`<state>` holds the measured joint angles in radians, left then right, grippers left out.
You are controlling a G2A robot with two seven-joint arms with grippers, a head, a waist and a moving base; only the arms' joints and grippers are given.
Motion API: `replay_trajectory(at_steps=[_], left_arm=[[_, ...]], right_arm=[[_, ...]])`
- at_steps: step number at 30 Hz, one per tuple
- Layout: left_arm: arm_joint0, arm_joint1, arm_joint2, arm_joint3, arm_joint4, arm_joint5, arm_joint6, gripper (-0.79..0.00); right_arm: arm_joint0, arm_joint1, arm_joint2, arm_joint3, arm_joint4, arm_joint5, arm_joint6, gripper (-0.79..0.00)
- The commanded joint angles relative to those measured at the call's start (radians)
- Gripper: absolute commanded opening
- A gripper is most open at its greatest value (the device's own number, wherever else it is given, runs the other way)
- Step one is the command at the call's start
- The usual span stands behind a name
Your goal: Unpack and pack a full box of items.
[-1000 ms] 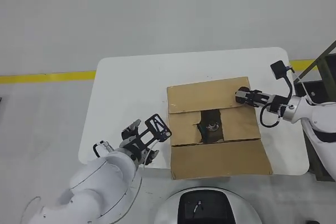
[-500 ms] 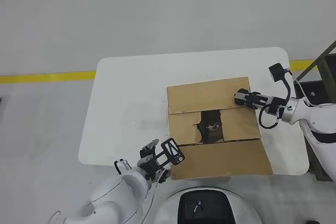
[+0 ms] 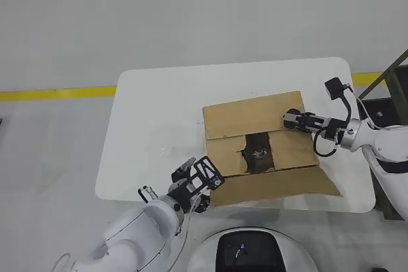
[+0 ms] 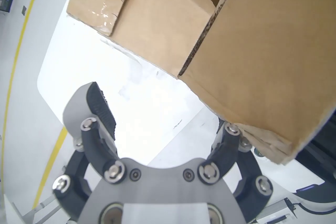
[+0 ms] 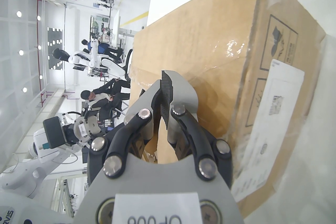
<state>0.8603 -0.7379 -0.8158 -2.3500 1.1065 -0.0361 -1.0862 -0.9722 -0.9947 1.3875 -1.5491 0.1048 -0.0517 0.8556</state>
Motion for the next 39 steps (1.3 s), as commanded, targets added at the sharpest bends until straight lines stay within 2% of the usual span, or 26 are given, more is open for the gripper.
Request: replay_trajectory(at_steps=[1,7,11,15,23,30,39], left_arm=[[-0.009,-0.006,-0.022,0.0,-0.044,0.011,0.013,0.0],[-0.019,-0.018,-0.086,0.0,-0.168,0.052,0.031,0.0],[-0.021,-0.024,-0.111,0.002,-0.189,0.078,0.024,0.0],[-0.03,-0.035,-0.115,0.043,-0.202,0.107,0.031,0.0],[-0.092,-0.065,-0.06,0.133,-0.136,0.087,-0.005,0.0],[-0.167,-0.103,0.007,0.215,-0.102,0.061,-0.008,0.0],[-0.212,-0.146,0.057,0.289,-0.103,0.079,-0.025,0.0]], right_arm=[[0.005,0.0,-0.003,0.0,0.003,0.002,0.001,-0.785],[0.027,-0.003,-0.007,0.001,0.038,-0.002,0.001,-0.785],[0.039,-0.003,0.003,-0.012,0.045,-0.006,-0.019,-0.785],[0.043,-0.001,0.021,-0.045,0.042,-0.009,-0.044,-0.785],[0.02,0.006,0.022,-0.135,-0.1,-0.044,-0.091,-0.785],[-0.03,0.01,0.02,-0.211,-0.237,-0.074,-0.168,-0.785],[-0.089,0.003,-0.062,-0.239,-0.44,-0.104,-0.281,-0.785]])
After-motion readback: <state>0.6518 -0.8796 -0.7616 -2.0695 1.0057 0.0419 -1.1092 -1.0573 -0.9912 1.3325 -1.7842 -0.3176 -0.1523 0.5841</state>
